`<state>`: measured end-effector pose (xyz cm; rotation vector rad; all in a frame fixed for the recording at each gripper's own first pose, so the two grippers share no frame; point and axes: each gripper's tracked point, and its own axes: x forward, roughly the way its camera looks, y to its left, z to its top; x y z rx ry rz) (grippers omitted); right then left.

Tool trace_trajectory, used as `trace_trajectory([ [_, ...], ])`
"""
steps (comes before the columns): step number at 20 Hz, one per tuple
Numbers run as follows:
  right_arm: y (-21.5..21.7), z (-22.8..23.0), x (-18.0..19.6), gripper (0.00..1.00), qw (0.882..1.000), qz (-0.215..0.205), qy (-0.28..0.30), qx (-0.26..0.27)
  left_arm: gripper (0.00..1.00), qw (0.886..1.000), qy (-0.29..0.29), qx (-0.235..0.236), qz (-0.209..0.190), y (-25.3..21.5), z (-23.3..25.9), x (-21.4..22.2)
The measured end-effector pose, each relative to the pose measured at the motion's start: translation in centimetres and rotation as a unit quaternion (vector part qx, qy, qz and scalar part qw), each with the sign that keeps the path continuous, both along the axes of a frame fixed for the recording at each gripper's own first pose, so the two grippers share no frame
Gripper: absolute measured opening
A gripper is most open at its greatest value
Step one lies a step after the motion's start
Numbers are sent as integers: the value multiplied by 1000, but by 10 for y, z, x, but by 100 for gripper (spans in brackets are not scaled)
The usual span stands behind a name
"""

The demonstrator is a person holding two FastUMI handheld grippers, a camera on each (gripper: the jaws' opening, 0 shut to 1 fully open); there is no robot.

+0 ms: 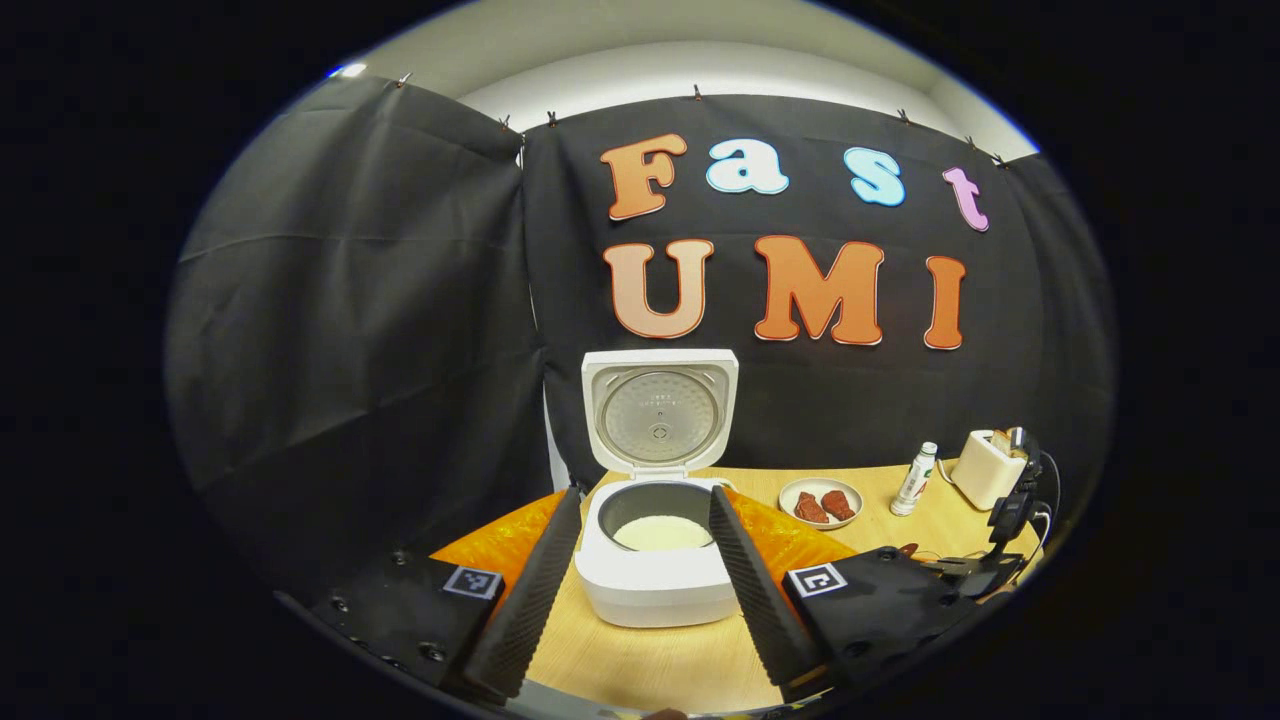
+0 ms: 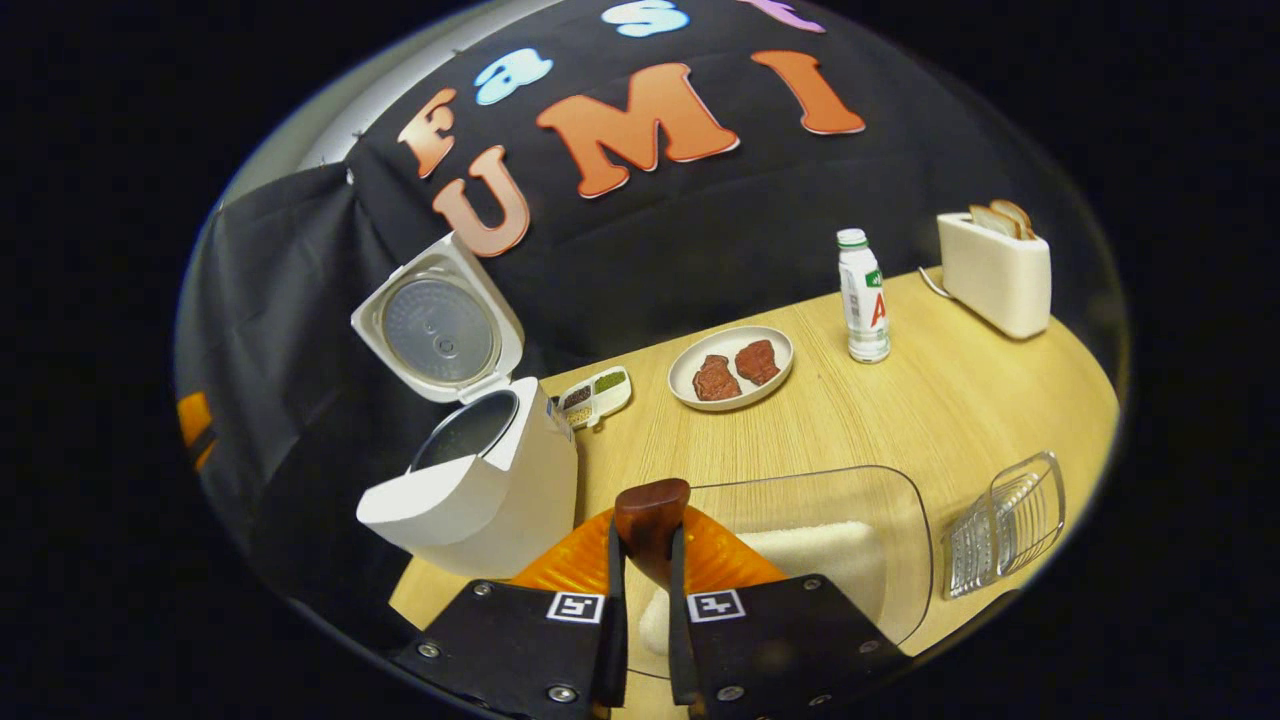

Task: Close the left gripper, press the button to open the rice cooker; take a wooden spoon from the chopstick holder with the right hand, scoop a spoonful of rice and pour it into the rice cooker, then put the wooden spoon back into the chopstick holder.

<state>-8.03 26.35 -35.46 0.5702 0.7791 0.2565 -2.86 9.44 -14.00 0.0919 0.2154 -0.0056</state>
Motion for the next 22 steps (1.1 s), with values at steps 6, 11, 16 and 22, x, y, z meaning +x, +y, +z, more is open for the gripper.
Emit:
trace_trajectory([
  [6, -29, -22, 8, 16, 988, -98, 74, 94, 88, 1000, 1, 8, -2, 2, -2, 3],
  [11, -42, -34, 5, 16, 969, -152, 112, 157, 88, 1000, 4, 15, -14, -3, -3, 7],
  [16, -51, -41, 1, 16, 948, -186, 137, 220, 88, 999, 7, 15, -28, -12, -5, 14],
  [22, -77, -38, 0, 16, 931, -201, 138, 272, 88, 999, 11, 12, -37, -21, -8, 20],
])
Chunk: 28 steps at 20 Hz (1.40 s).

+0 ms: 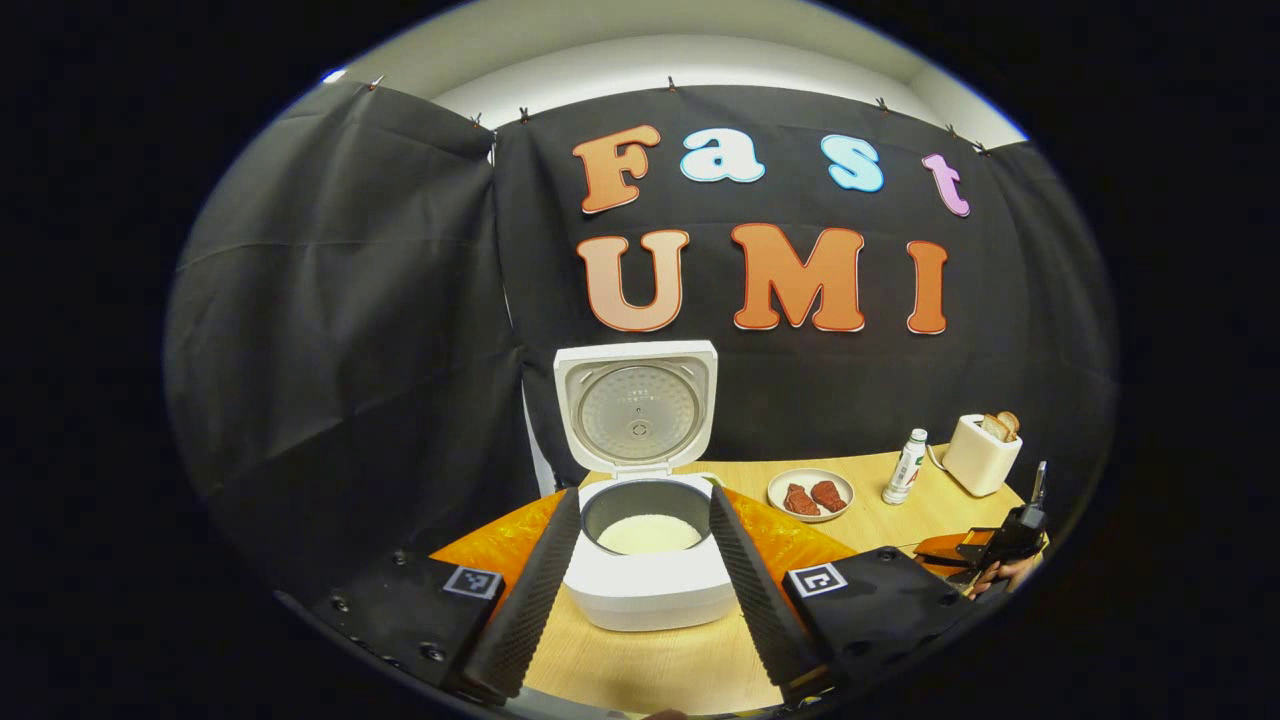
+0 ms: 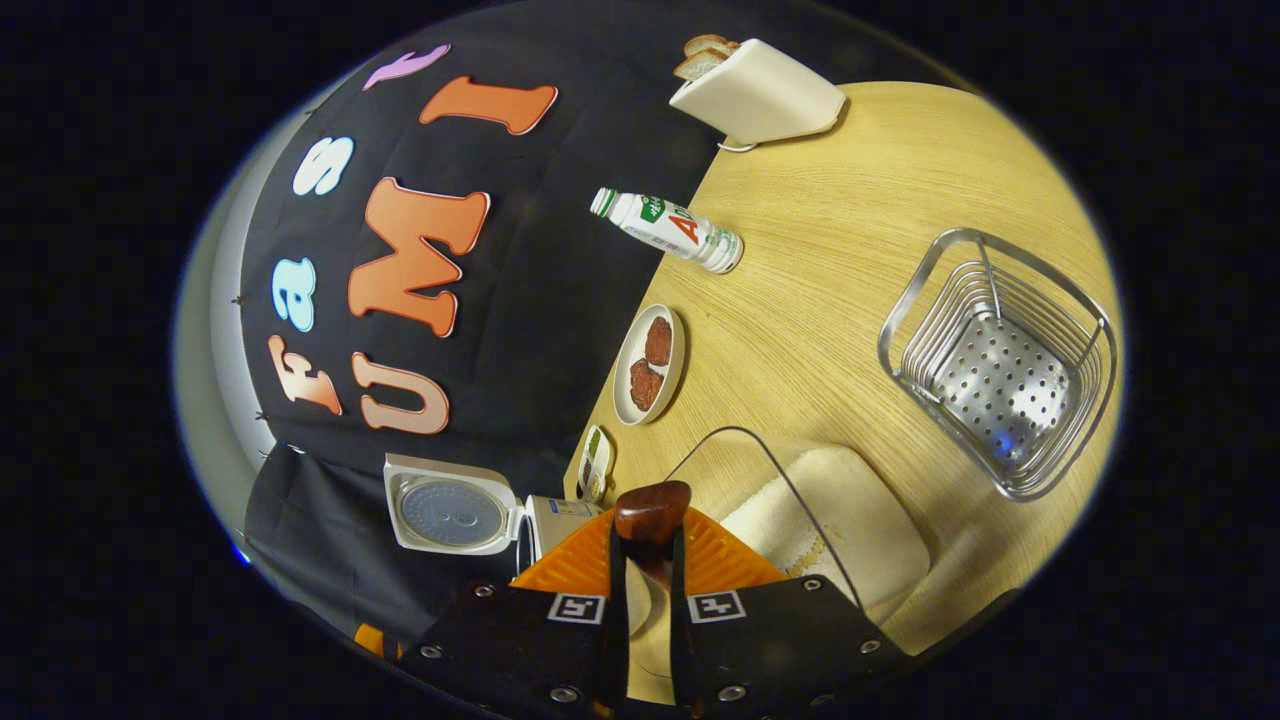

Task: Close the left gripper, press the button to open the rice cooker; take a wooden spoon from the chopstick holder with the right hand, scoop a spoonful of rice and pour it into the rice cooker, then put the wooden spoon back into the chopstick holder.

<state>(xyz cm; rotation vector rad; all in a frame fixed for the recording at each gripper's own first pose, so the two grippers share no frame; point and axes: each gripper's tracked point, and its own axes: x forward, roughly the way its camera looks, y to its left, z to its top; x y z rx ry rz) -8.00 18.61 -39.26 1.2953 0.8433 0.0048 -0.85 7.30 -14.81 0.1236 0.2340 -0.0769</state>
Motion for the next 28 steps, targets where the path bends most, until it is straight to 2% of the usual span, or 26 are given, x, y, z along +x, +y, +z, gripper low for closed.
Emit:
trace_trajectory([
  [3, -19, 7, 4, 16, 1000, -13, -6, 10, 88, 1000, 2, -1, -6, -7, -1, 3],
  [4, -25, 9, 6, 16, 1000, -20, -4, 18, 85, 1000, 0, 0, -8, -10, 0, 3],
  [5, -32, 12, 9, 16, 999, -29, -6, 27, 88, 1000, -1, 1, -10, -12, 1, 5],
  [10, -51, 30, 21, 16, 992, -75, -1, 103, 88, 1000, -4, -1, -15, -23, 1, 6],
  [15, -48, 57, 38, 16, 984, -93, -6, 151, 88, 1000, -7, -5, -8, -22, 0, 6],
  [19, -42, 91, 63, 16, 972, -111, -20, 206, 88, 1000, -7, -16, 7, -9, -1, 4],
  [22, -27, 114, 83, 16, 965, -111, -30, 236, 88, 999, -10, -20, 22, 4, -2, 2],
  [28, 41, 151, 119, 16, 961, -58, -43, 266, 89, 998, -21, -22, 60, 41, 0, -7],
])
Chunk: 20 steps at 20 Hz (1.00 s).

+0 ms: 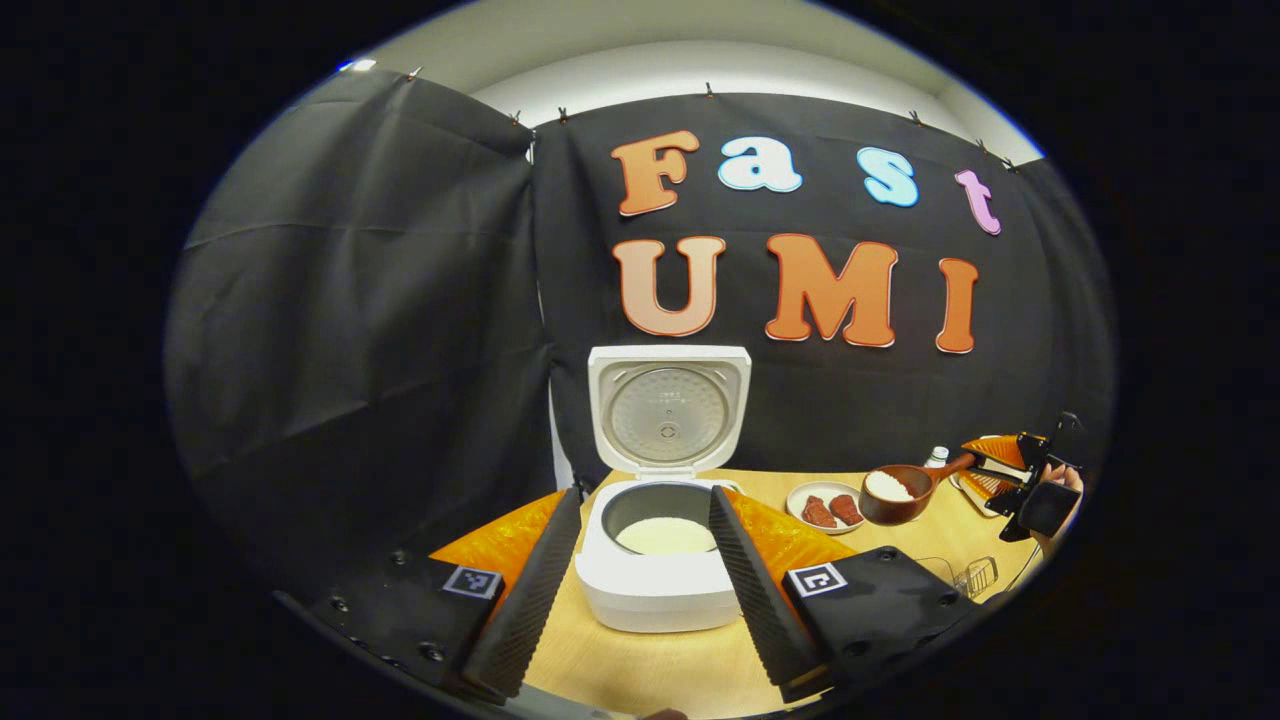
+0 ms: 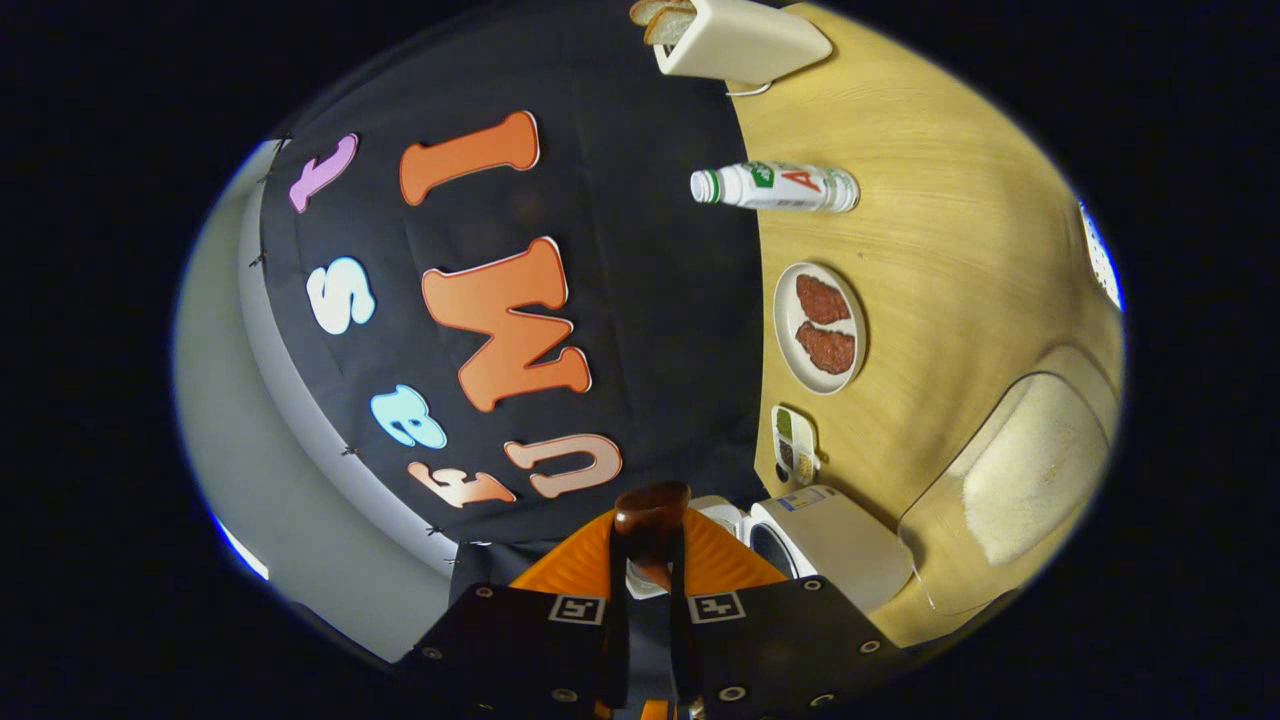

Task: Close the left gripper, press the button to open the rice cooker; take a wooden spoon from the chopstick holder with the right hand, scoop a spoonful of rice and pour it into the rice cooker, then put the wooden spoon back into the chopstick holder.

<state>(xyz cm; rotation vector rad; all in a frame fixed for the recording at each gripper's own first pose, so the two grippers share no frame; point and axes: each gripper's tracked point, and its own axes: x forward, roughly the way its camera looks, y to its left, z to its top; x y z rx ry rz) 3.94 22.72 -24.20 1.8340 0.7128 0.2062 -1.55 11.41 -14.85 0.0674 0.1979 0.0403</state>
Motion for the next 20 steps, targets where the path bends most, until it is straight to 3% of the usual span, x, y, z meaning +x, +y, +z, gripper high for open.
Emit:
trace_trajectory([
  [3, 39, 13, 18, 16, 1000, 26, -11, -11, 85, 1000, -4, 3, 21, 22, 1, -7],
  [8, 102, 32, 50, 16, 998, 52, -33, -31, 85, 998, -5, -5, 57, 54, -3, -25],
  [10, 123, 39, 64, 16, 996, 59, -41, -44, 92, 998, -1, -16, 67, 59, -7, -31],
  [11, 133, 40, 70, 16, 996, 60, -45, -55, 88, 997, 2, -19, 70, 60, -10, -33],
  [20, 224, 45, 106, 16, 968, 111, -117, -191, 88, 995, 3, 0, 96, 79, -21, -44],
])
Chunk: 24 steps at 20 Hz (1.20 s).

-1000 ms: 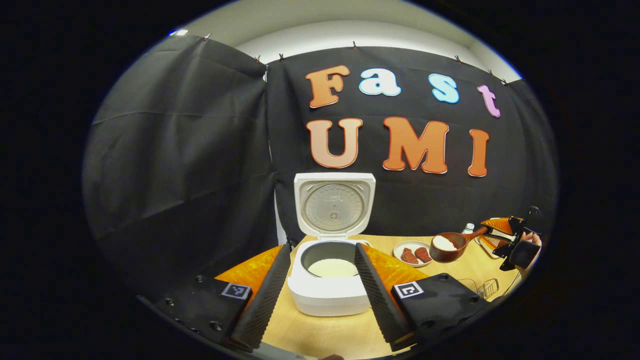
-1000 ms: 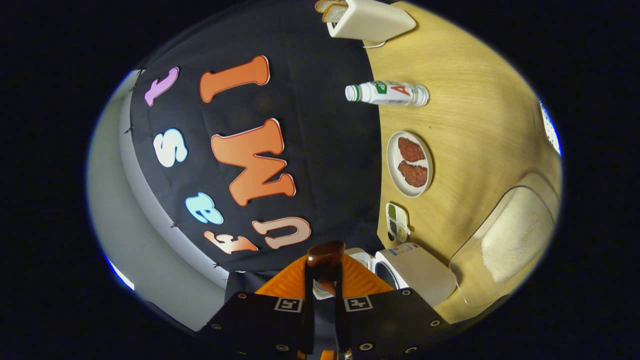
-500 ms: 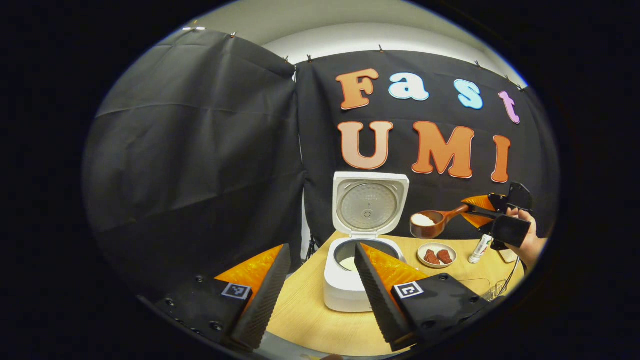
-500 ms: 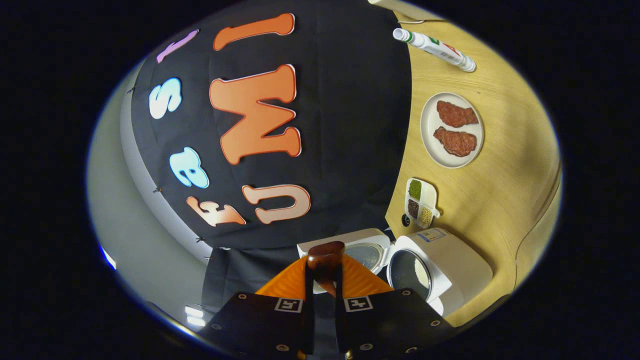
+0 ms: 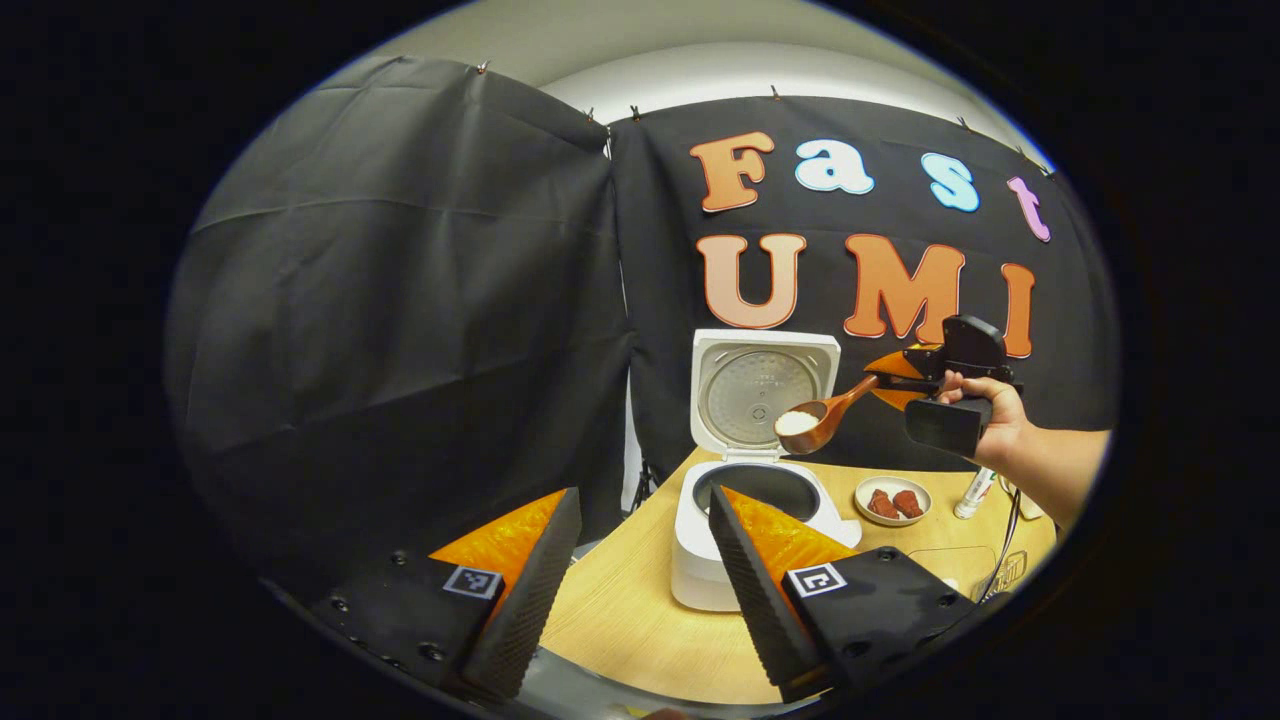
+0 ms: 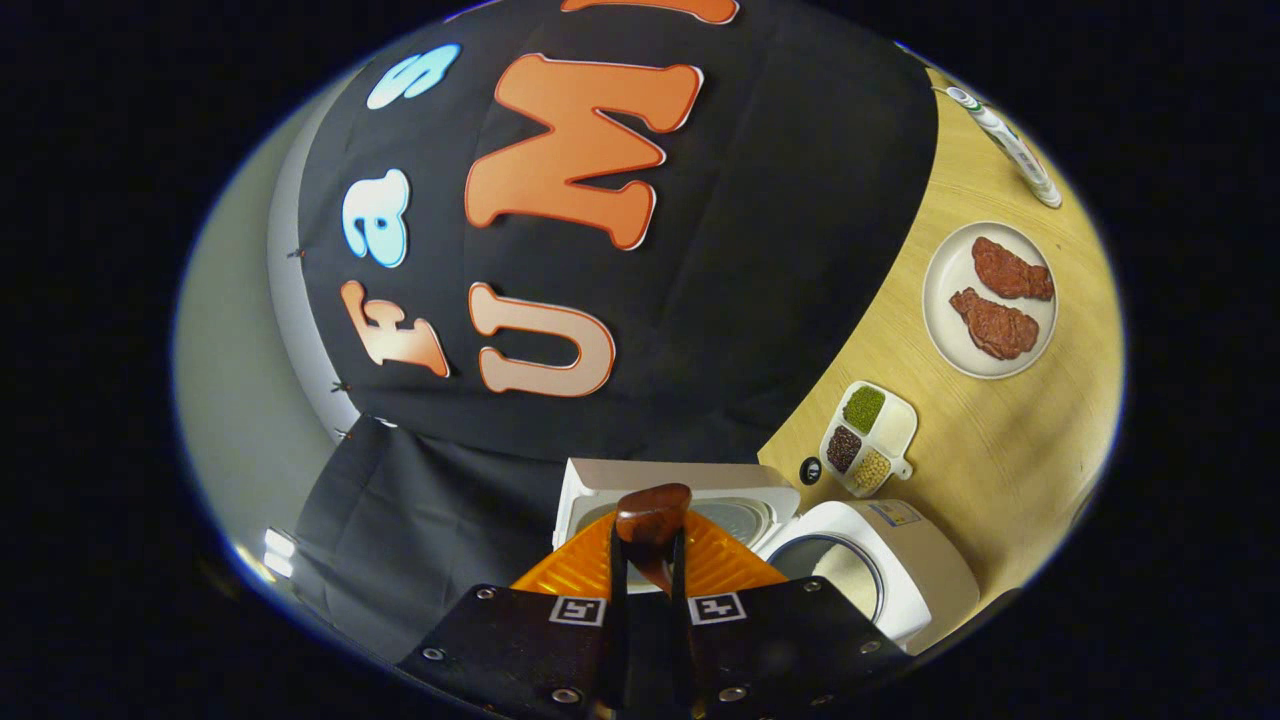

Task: Close the left gripper, press the button to open the rice cooker; take a wooden spoon from the chopstick holder with the right hand, scoop a spoonful of rice and pour it into the rice cooker, then put the wooden spoon back into the chopstick holder.

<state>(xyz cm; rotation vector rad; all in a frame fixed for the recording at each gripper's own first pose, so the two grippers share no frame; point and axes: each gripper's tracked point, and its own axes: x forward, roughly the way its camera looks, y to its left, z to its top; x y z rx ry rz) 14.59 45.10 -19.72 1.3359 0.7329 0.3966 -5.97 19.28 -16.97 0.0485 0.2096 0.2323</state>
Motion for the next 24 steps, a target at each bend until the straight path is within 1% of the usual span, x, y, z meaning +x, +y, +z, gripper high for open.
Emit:
trace_trajectory([
  [2, 17, -7, -2, 16, 999, 16, -20, -40, 88, 1000, 0, -2, 11, 8, 0, -1],
  [3, 24, -10, -2, 16, 997, 24, -30, -61, 86, 1000, 0, -4, 16, 11, -1, -2],
  [5, 36, -20, -5, 16, 993, 37, -47, -103, 86, 1000, 1, -6, 22, 13, -4, -3],
  [8, 45, -27, -5, 16, 987, 47, -66, -139, 89, 1000, 0, 0, 28, 14, -4, -6],
  [9, 48, -29, -5, 16, 984, 52, -77, -154, 89, 1000, -1, 3, 28, 14, -3, -5],
  [10, 51, -29, -4, 16, 980, 57, -89, -168, 86, 1000, -3, 4, 29, 14, -2, -6],
  [11, 54, -30, -5, 16, 975, 64, -103, -184, 85, 1000, -3, 4, 31, 14, -3, -5],
  [12, 54, -30, -5, 16, 971, 69, -118, -198, 88, 999, -4, 4, 31, 16, -4, -5],
  [14, 56, -28, -5, 16, 960, 78, -146, -227, 88, 999, -3, 2, 33, 18, -6, -3],
  [15, 58, -26, -5, 16, 954, 82, -158, -240, 85, 999, -3, 1, 34, 18, -6, -2],
  [16, 60, -23, -4, 16, 950, 85, -169, -247, 89, 999, -2, 0, 33, 16, -6, -1],
  [17, 61, -21, -5, 16, 946, 89, -179, -253, 88, 999, -2, 2, 33, 16, -7, 0],
  [18, 61, -20, -5, 16, 943, 92, -188, -258, 85, 999, -2, 3, 32, 16, -7, 0],
  [19, 62, -19, -6, 16, 940, 96, -195, -264, 88, 999, -3, 5, 33, 16, -6, 0],
  [20, 63, -17, -7, 16, 937, 99, -203, -267, 85, 999, -4, 5, 33, 15, -5, 0],
  [22, 65, -14, -9, 16, 930, 101, -219, -277, 85, 999, -2, 4, 35, 16, -8, -1],
  [23, 65, -13, -9, 16, 927, 102, -226, -282, 91, 999, -1, 3, 35, 17, -8, -2],
  [24, 66, -11, -10, 16, 923, 104, -235, -287, 88, 999, -1, 3, 38, 18, -8, -1],
])
